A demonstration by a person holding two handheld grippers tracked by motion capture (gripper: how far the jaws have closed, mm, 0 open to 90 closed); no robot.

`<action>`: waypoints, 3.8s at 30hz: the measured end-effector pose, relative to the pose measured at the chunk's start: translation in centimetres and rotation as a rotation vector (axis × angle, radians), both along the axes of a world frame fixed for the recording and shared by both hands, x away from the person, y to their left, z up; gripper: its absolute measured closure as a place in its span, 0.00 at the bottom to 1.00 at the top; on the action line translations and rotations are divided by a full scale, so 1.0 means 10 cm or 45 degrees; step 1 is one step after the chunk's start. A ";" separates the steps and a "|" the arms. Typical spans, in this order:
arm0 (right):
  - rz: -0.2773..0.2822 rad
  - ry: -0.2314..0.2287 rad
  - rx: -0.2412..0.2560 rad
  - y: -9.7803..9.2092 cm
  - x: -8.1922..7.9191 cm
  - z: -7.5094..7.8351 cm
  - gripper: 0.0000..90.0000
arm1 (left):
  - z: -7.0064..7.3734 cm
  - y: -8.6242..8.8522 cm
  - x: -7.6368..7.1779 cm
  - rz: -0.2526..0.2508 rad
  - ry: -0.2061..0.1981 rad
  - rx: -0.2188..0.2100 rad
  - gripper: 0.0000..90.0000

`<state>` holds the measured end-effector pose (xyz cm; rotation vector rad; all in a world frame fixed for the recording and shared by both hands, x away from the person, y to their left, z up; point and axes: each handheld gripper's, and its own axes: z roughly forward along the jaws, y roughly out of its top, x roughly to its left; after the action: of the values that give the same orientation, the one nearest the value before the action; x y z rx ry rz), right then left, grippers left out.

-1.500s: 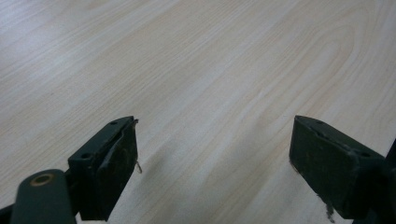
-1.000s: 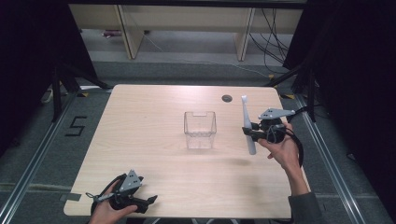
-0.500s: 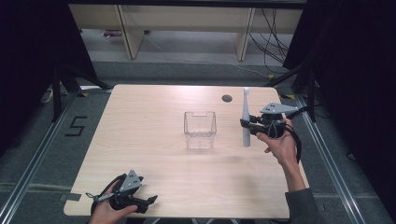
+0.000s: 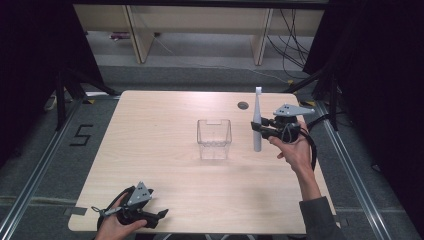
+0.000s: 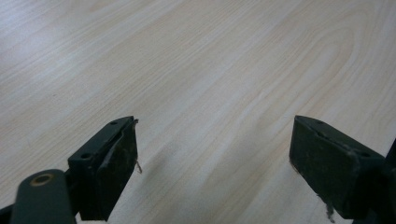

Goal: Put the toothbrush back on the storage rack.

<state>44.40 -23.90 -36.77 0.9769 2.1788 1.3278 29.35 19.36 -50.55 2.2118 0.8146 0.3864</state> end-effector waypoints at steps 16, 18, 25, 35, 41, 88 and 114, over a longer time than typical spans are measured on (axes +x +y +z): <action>0.056 -0.046 0.053 0.24 0.08 0.17 0.74 | 0.00 0.00 0.00 0.002 0.003 0.001 0.17; 0.057 -0.036 0.080 0.27 0.07 0.17 0.74 | 0.00 0.01 0.00 -0.001 -0.005 0.004 0.17; 0.070 -0.036 0.112 0.35 0.10 0.28 0.74 | 0.00 0.00 0.00 0.002 0.002 0.004 0.17; 0.107 -0.054 0.104 0.50 0.15 0.34 0.74 | 0.00 0.00 0.00 0.001 0.000 0.005 0.17; 0.138 -0.038 0.118 0.63 0.18 0.37 0.74 | -0.01 0.00 -0.01 0.014 0.012 -0.005 0.17; 0.169 0.093 -0.078 1.12 0.52 -0.22 0.74 | 0.00 0.00 -0.02 0.000 0.012 -0.010 0.17; 0.158 0.219 -0.209 1.22 0.57 -0.52 0.74 | 0.01 0.01 -0.01 -0.002 -0.011 0.007 0.17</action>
<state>50.09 -11.70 -41.97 0.9361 2.4695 1.1315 29.26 19.46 -50.40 2.2141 0.8081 0.3980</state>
